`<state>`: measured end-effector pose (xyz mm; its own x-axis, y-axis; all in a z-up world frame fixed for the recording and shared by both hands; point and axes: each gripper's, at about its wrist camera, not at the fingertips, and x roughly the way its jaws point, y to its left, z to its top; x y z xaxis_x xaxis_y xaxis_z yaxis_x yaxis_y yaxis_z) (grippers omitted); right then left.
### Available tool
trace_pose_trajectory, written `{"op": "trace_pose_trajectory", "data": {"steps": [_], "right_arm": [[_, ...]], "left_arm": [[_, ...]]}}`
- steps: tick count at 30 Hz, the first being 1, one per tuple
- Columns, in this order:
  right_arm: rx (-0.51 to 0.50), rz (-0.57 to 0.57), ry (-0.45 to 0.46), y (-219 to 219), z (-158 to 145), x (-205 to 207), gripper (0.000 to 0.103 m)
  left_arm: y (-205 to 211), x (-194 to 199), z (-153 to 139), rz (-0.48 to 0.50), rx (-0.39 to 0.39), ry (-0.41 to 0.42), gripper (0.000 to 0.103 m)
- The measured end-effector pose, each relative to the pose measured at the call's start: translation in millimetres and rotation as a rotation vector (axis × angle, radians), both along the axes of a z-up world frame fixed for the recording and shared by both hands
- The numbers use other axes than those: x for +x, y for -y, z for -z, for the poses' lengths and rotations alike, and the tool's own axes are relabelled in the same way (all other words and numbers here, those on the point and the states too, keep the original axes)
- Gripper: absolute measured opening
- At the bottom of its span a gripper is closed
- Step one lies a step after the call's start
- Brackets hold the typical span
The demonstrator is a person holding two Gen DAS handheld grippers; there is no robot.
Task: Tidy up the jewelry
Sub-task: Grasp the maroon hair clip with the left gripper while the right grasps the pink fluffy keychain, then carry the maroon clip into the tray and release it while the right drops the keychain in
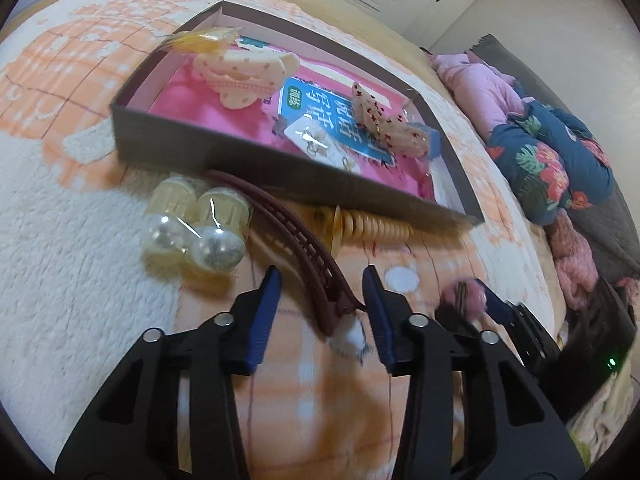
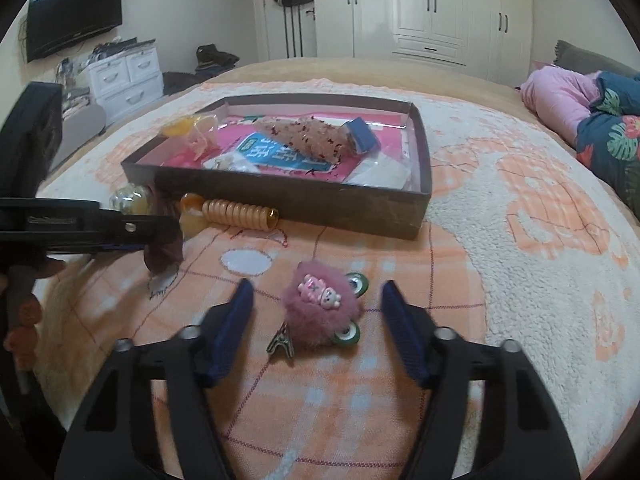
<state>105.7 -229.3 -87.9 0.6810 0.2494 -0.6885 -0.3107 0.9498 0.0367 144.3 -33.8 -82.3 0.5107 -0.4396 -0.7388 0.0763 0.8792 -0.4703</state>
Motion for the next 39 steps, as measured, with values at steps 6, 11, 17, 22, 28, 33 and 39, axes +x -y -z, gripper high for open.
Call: {"op": "trace_pose_trajectory", "data": {"steps": [6,11,17,22,28,33,39], "right_arm": [[-0.018,-0.029,0.001,-1,0,-5,0.031],[0.0,-0.039,0.005,0,-4,-11,0.03],[0.012,-0.028,0.028,6,-14,-18,0.03],[0.011,-0.021,0.048,8,-22,-25,0.03],[0.023,-0.025,0.078,7,-35,-31,0.03],[0.018,-0.049,0.105,-1,-43,-35,0.03],[0.014,-0.02,0.097,3,-41,-31,0.03]], "left_arm": [[-12,-11,-1,0.024,-0.06,-0.005,0.015],[-17,-13,4,0.029,-0.129,0.0,0.013],[-17,-27,-7,0.058,-0.123,0.043,0.009],[-7,-41,-29,0.114,-0.069,0.128,0.009],[-7,-51,-54,0.133,-0.017,0.237,0.0],[-7,-46,-56,0.14,-0.01,0.242,0.0],[6,-37,-37,0.201,-0.031,0.138,0.013]]}}
